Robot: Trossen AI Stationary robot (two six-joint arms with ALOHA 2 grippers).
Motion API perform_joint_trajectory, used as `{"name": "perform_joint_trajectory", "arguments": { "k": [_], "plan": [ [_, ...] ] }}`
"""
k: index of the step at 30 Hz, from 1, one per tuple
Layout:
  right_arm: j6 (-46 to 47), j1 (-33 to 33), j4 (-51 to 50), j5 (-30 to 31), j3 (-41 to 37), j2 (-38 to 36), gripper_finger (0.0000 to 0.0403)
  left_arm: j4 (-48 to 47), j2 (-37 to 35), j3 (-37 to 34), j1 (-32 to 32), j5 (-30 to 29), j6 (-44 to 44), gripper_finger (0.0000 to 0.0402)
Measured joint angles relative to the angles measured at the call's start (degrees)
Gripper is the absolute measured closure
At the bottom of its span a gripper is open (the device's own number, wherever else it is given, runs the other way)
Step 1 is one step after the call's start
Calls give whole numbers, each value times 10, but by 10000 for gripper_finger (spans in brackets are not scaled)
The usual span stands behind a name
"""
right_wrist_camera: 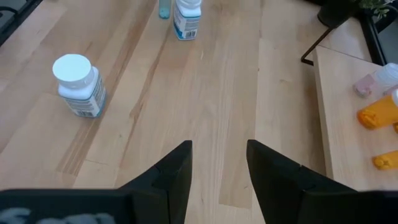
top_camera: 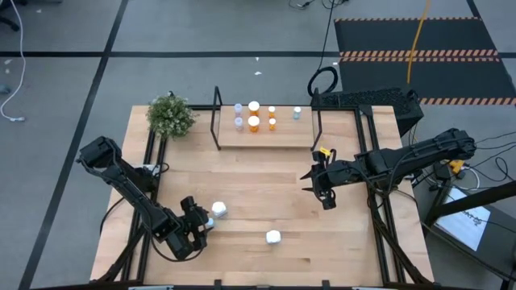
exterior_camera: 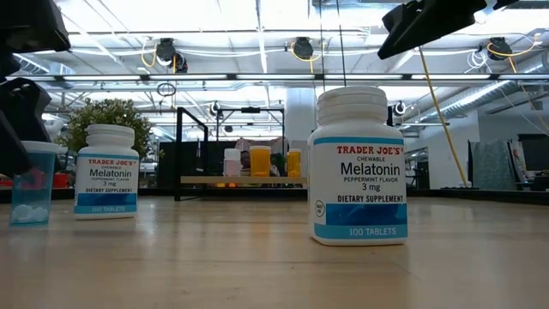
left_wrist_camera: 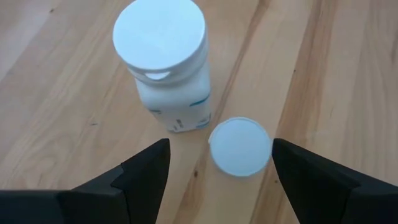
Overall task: Pick and place medicine bottles onto shelf by color
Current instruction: Put the blue pill bottle on the shelf aligned with the other blue pill bottle
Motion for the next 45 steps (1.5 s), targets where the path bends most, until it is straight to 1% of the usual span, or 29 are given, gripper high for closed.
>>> {"name": "perform_joint_trajectory", "arguments": {
  "k": [5, 7, 16, 24, 27, 38, 45],
  "plan": [
    [0, 0, 0, 0, 0, 0, 255, 4, 0, 0, -1, 0, 0, 120],
    [0, 0, 0, 0, 0, 0, 255, 5, 0, 0, -1, 0, 0, 126],
    [0, 0, 0, 0, 0, 0, 255, 6, 0, 0, -1, 0, -9, 202],
    [0, 0, 0, 0, 0, 0, 255, 23, 0, 0, -1, 7, 8, 242],
    [0, 0, 0, 0, 0, 0, 255, 23, 0, 1, -1, 8, 8, 251],
    [0, 0, 2, 0, 0, 0, 255, 36, 0, 1, -1, 40, 10, 282],
    [0, 0, 7, 0, 0, 0, 255, 54, 0, 6, -1, 45, 32, 287]
  ]
}}
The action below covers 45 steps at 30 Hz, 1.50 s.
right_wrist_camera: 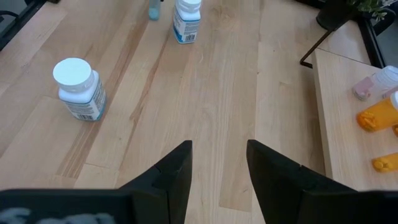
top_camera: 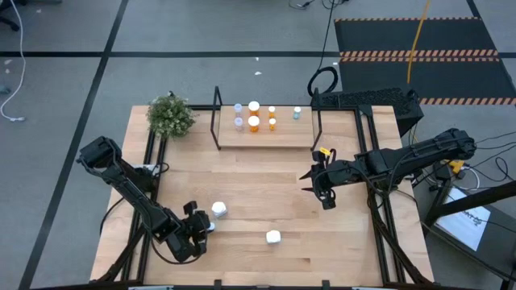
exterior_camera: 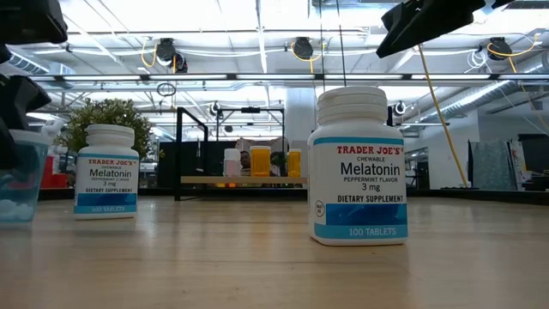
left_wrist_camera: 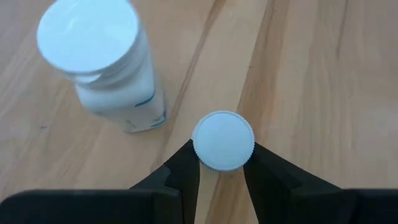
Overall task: Pick and place medicine bottles onto shelf by color
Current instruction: Put the blue pill bottle on the shelf aligned with the other blue pill bottle
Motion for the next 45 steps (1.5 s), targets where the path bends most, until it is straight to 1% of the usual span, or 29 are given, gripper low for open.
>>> {"name": "perform_joint_trajectory", "arguments": {
  "k": [13, 19, 32, 35, 41, 45],
  "plan": [
    [0, 0, 4, 0, 0, 0, 255, -4, 0, 56, 0, 0, 59, 288],
    [0, 0, 13, 0, 0, 0, 255, -4, 0, 70, 3, -1, 79, 288],
    [0, 0, 45, 0, 0, 0, 255, -2, 0, 96, 36, 1, 132, 289],
    [0, 0, 88, 0, -12, 0, 255, -2, 0, 100, 47, 9, 146, 289],
    [-37, 0, 226, 0, -65, 0, 255, -2, 0, 113, 67, 14, 181, 289],
    [-41, 0, 306, 1, -87, 0, 255, -2, 0, 128, 79, 15, 212, 289]
  ]
}}
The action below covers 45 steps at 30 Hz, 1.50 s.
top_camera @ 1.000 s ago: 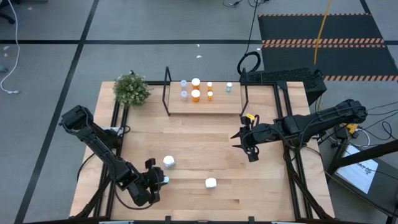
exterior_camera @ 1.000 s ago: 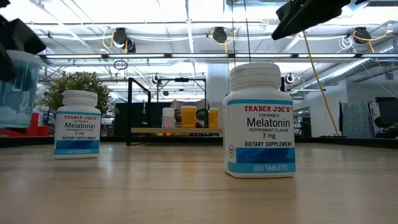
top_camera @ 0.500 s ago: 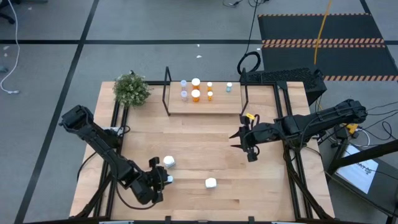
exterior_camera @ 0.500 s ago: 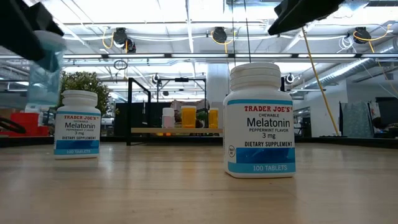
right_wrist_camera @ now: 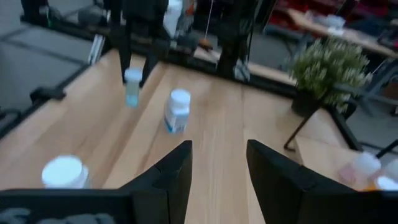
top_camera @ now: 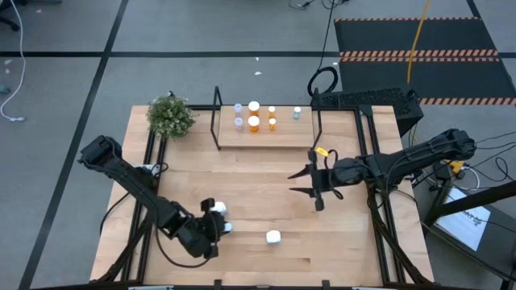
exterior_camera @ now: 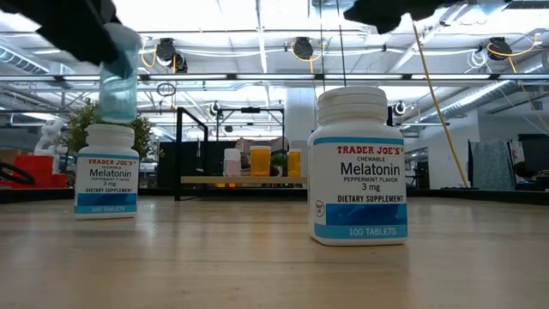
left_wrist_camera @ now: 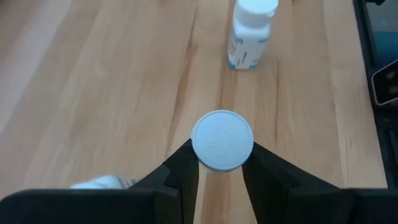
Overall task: Pick and place medicine bottles onto shelf by color
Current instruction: Put the blue pill bottle on the shelf aligned with the other blue pill bottle
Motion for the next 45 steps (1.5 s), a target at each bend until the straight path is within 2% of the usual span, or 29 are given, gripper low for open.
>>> {"name": "perform_joint_trajectory", "arguments": {
  "k": [6, 14, 26, 31, 36, 41, 45],
  "plan": [
    [22, 0, 40, 12, -3, 4, 255, 0, 0, 20, 19, 0, 43, 289],
    [51, -5, 47, 30, -3, 26, 255, 1, 0, 42, 52, 11, 90, 289],
    [67, -11, 139, 26, -3, 98, 255, 3, 0, 51, 119, 33, 143, 289],
    [76, -15, 156, -29, 16, 141, 255, 4, 0, 51, 145, 38, 153, 289],
    [80, -15, 156, -47, 44, 194, 253, 10, 0, 51, 164, 38, 166, 289],
    [96, -19, 155, -93, 71, 250, 238, 47, 0, 51, 177, 38, 193, 289],
    [96, -19, 154, -94, 86, 275, 219, 70, 0, 51, 185, 38, 216, 289]
  ]
}}
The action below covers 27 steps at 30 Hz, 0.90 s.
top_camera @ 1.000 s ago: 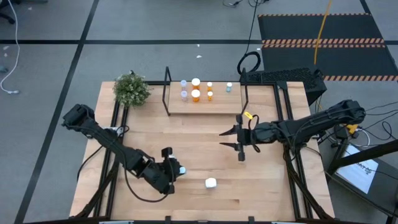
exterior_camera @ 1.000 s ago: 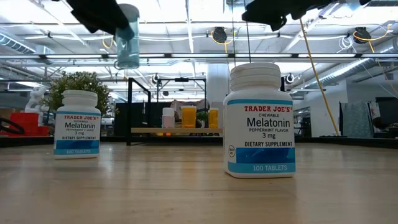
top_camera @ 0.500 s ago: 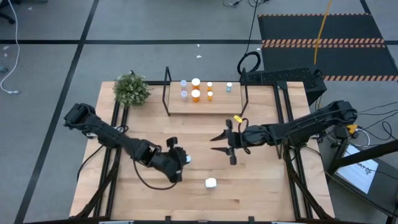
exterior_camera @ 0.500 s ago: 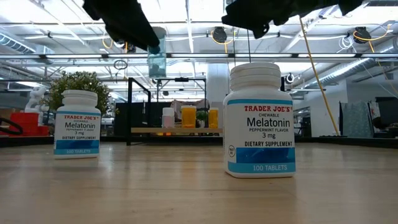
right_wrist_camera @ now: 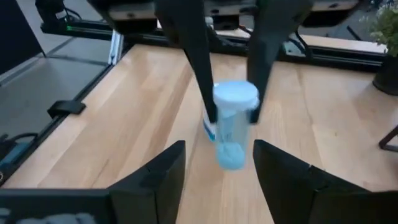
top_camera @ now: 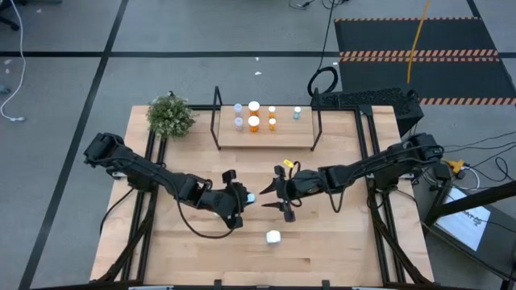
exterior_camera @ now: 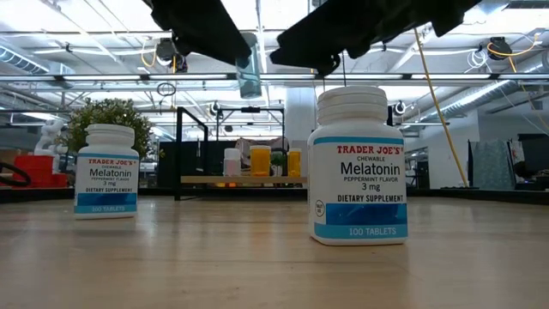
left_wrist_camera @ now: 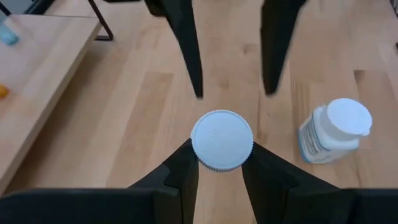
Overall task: Pick and place medicine bottles onto shelf by color
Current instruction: Put the blue pill bottle on the shelf aligned with the other blue pill bottle
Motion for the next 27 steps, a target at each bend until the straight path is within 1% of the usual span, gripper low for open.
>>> {"name": "perform_joint_trajectory", "arguments": {
  "k": [3, 6, 11, 14, 19, 27],
  "plan": [
    [3, 0, -1, -15, 4, 3, 207, 3, 0, 0, 5, 0, 9, 289],
    [10, 0, -2, -15, 4, 3, 200, 5, 0, 0, 11, 0, 11, 289],
    [10, -1, -4, -10, 4, 3, 202, 25, 0, 0, 14, 0, 12, 289],
    [10, -1, -4, 19, 4, 3, 205, 50, 0, 0, 14, -1, 23, 289],
    [12, -3, -3, 21, 4, 3, 206, 81, 0, 0, 14, -1, 40, 289],
    [12, -12, -2, 20, 4, 3, 208, 105, 0, 0, 14, -1, 42, 289]
  ]
}}
